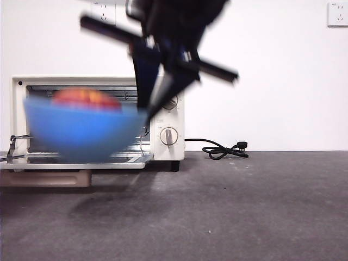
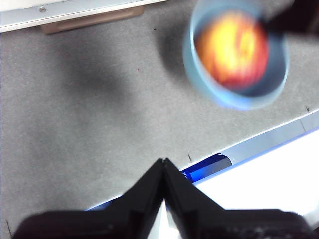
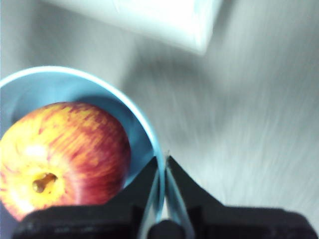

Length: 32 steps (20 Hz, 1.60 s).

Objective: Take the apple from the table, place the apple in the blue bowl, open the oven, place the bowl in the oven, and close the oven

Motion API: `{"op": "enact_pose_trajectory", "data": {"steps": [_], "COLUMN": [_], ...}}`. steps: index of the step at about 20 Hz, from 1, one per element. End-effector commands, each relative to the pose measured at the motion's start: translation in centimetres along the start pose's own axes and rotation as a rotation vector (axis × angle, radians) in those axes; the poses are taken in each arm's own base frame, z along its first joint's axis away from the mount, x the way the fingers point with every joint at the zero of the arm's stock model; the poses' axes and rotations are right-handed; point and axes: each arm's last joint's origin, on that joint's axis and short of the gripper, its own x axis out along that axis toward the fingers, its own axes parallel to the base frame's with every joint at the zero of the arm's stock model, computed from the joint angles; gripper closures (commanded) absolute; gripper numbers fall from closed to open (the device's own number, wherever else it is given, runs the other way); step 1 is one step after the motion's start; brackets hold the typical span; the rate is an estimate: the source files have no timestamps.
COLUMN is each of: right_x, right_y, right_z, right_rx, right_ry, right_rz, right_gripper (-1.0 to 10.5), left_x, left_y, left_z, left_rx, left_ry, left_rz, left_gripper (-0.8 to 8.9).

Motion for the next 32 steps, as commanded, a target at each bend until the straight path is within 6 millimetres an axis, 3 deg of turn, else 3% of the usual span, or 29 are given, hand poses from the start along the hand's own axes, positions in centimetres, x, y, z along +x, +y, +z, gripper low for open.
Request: {"op": "enact_pose_trajectory", "data": {"steps": [1, 5, 8, 11, 21, 25, 32], "right_x": [-1.9, -2.7, -1.7, -0.1, 3.9, 4.5, 5.7], "right_y": [0.6, 0.3, 0.2, -0.2, -2.2, -3.3, -3.4], "right_z": [3.4, 9.6, 13.5, 15.9, 17.0, 17.4, 17.7], "right_rx": [-0.014, 0.003, 0.043, 0.138, 0.277, 0.309, 0.343], "right_ry": [-0.082, -0.097, -0.116, -0.124, -0.082, -0.085, -0.102], "right_rz": [0.009, -0.030, -0.032, 0.000, -0.040, -0.051, -0.041], "right_gripper": [9.6, 9.6, 9.6, 9.6, 9.6, 9.6, 9.6], "left_x": [0.2, 0.2, 0.2, 0.2, 0.2, 0.2, 0.2], "left_y": [0.0, 0.0, 0.0, 0.0, 0.0, -0.1, -0.1], "left_z": [-0.1, -0.1, -0.1, -0.1, 0.2, 0.3, 0.3], "left_rx": [-0.008, -0.008, -0.008, -0.007, 0.015, 0.015, 0.011], "left_ry": [0.008, 0.008, 0.008, 0.006, -0.030, -0.038, -0.038], "left_rz": [-0.004, -0.003, -0.002, 0.004, -0.004, -0.006, -0.006], "left_gripper": [8.19, 8.18, 8.19, 8.18, 8.19, 8.18, 8.18]}}
